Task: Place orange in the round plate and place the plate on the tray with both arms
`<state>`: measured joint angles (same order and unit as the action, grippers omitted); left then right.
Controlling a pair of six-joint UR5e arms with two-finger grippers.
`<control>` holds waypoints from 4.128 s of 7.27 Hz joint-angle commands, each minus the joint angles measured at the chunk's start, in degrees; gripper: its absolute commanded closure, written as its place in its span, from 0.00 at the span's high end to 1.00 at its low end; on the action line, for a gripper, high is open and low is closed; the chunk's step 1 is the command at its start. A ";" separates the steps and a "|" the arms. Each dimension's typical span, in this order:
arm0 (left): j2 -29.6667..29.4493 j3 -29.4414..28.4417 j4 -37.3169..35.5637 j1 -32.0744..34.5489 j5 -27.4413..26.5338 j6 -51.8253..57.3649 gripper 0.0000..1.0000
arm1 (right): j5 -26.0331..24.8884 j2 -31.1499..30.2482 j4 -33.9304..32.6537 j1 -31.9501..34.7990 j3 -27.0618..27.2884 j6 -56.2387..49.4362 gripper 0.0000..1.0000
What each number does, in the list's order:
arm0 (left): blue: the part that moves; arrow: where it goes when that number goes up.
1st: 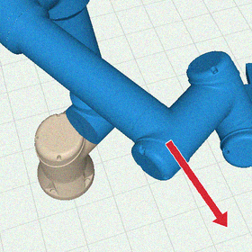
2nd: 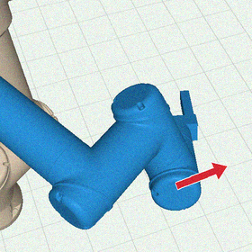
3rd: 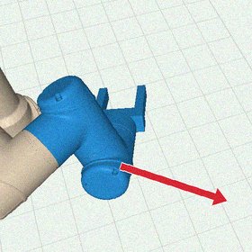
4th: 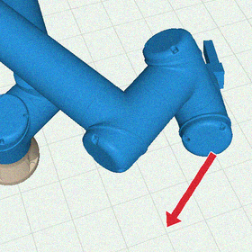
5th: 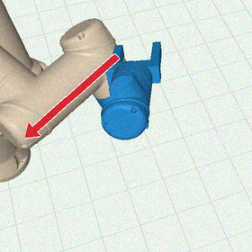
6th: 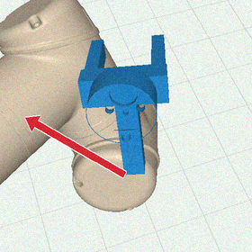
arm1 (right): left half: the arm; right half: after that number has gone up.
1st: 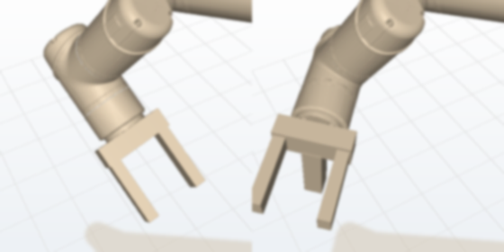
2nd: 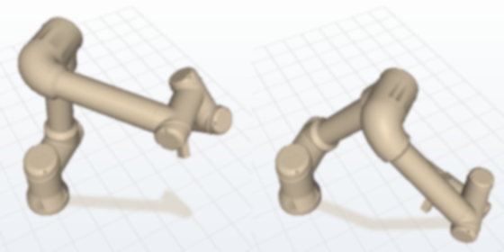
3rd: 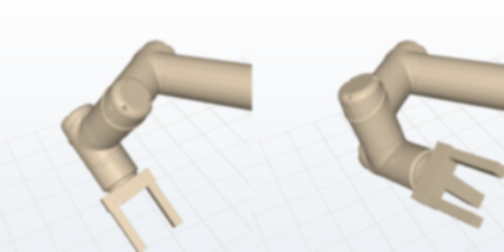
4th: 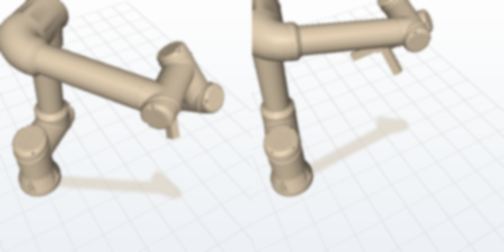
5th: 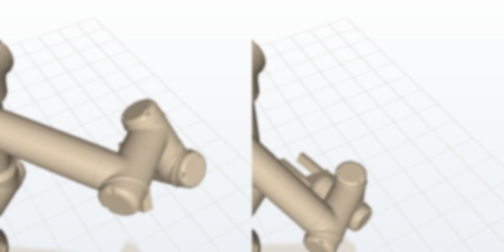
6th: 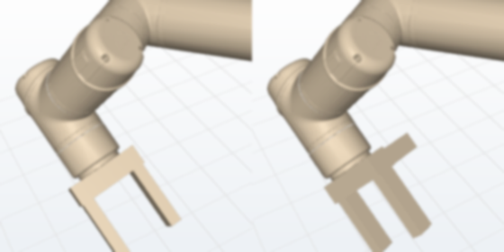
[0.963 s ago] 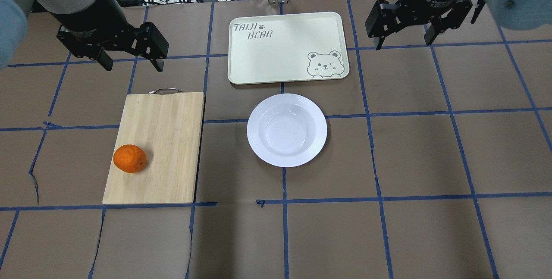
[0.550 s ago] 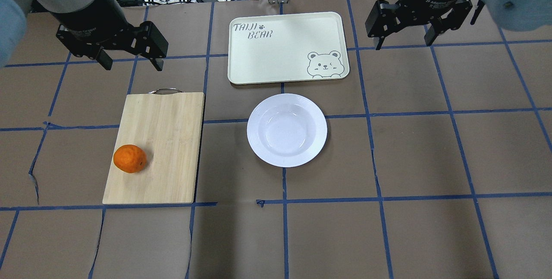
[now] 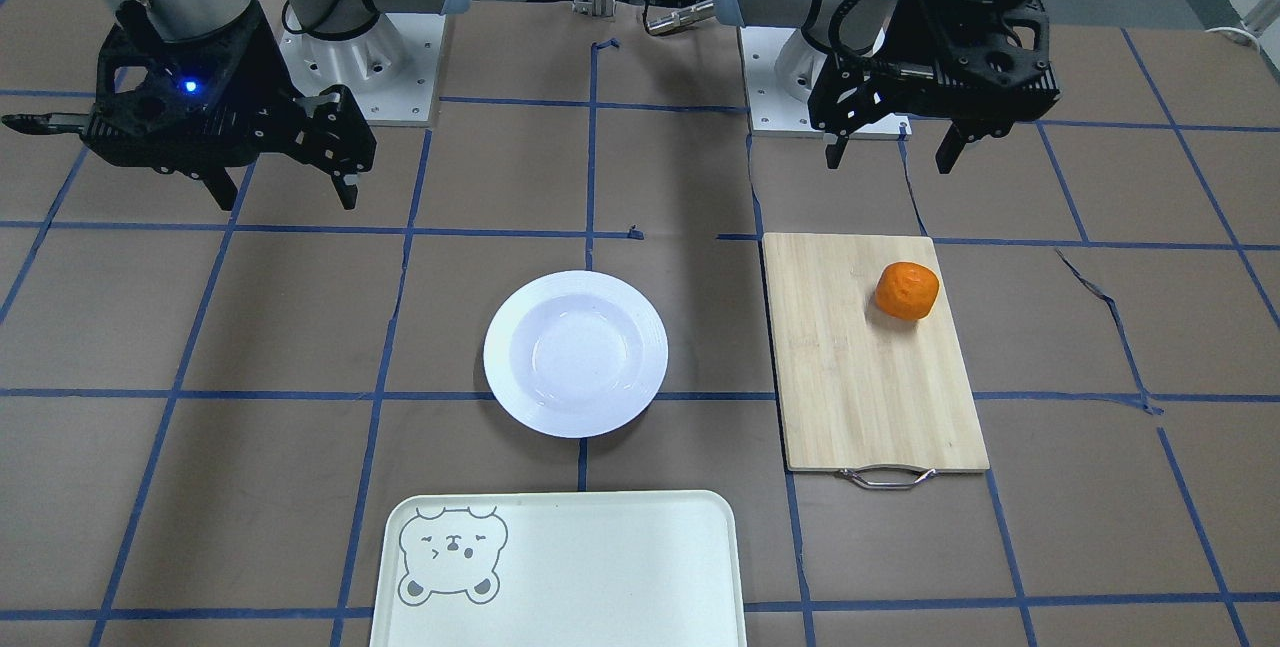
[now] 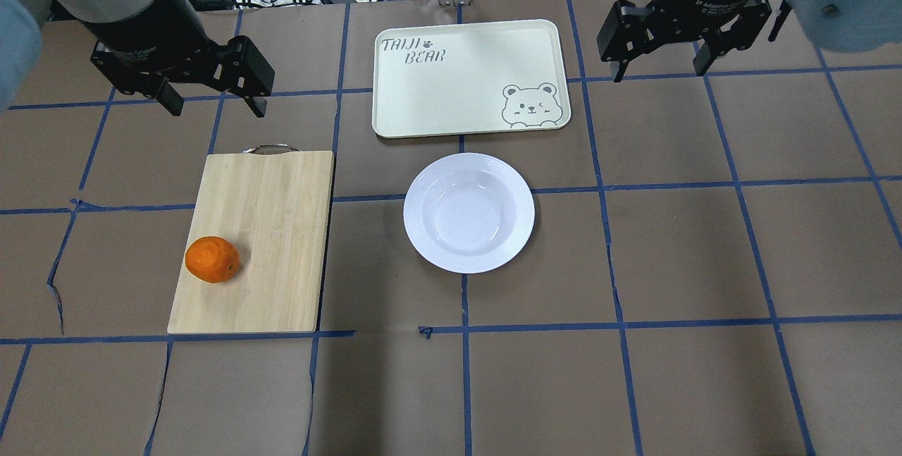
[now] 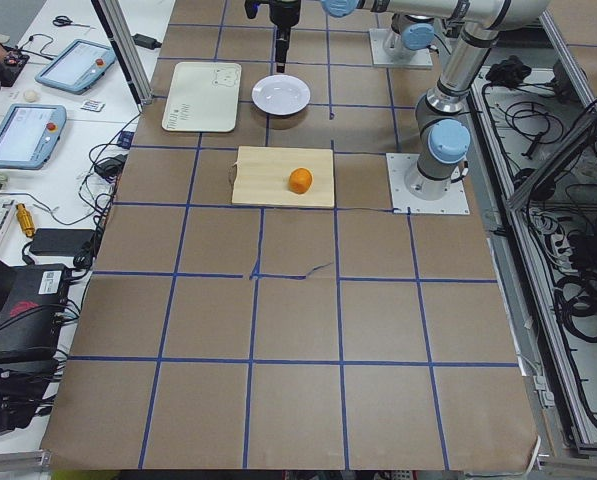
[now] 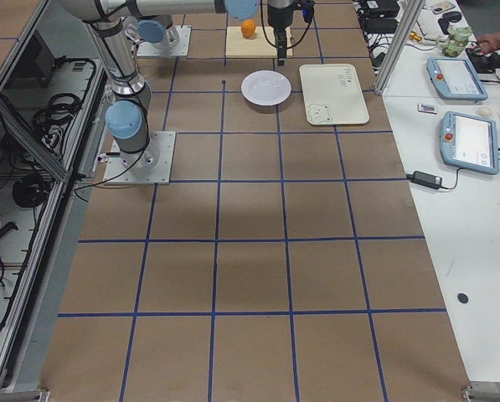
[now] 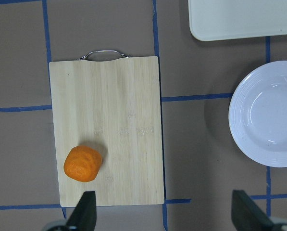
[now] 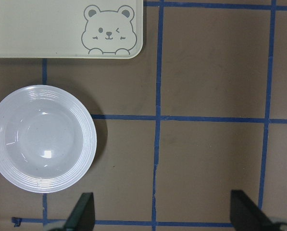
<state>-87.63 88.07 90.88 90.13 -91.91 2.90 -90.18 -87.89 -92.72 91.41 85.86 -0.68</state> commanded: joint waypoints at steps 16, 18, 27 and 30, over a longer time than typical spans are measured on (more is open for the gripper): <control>-0.96 28.69 -12.13 -13.29 -13.47 24.45 0.87 | 0.00 0.00 0.00 0.00 0.09 0.06 1.00; -4.99 33.39 -25.00 -14.10 -13.12 26.37 0.87 | 0.00 0.00 0.08 0.00 0.09 0.06 1.00; -13.27 25.80 -30.19 -12.96 -5.08 21.57 0.19 | 0.00 0.00 0.17 0.00 0.09 0.06 1.00; -15.37 12.85 -17.68 -1.05 0.02 -3.50 0.19 | -0.08 0.00 0.17 0.00 0.09 -0.02 1.00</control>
<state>-101.81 105.24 69.78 83.87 -95.34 10.59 -90.21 -87.89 -92.55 91.41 85.96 -0.67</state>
